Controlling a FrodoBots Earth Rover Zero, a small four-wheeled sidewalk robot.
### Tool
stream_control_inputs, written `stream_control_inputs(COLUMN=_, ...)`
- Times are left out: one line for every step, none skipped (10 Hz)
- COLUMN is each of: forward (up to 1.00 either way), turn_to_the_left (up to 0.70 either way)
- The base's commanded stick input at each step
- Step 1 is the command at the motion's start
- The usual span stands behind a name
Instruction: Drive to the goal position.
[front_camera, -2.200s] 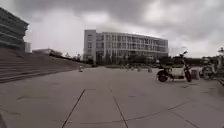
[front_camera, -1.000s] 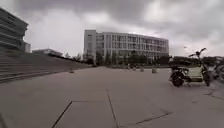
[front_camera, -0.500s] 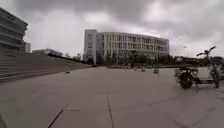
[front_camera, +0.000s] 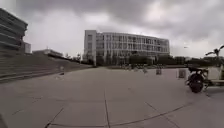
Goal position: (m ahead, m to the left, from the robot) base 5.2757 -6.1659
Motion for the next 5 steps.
stream_control_inputs(forward=0.70, turn_to_the_left=0.00)
stream_control_inputs(forward=0.70, turn_to_the_left=0.00)
stream_control_inputs(forward=0.70, turn_to_the_left=0.00)
stream_control_inputs(forward=0.70, turn_to_the_left=0.00)
stream_control_inputs(forward=0.70, turn_to_the_left=0.00)
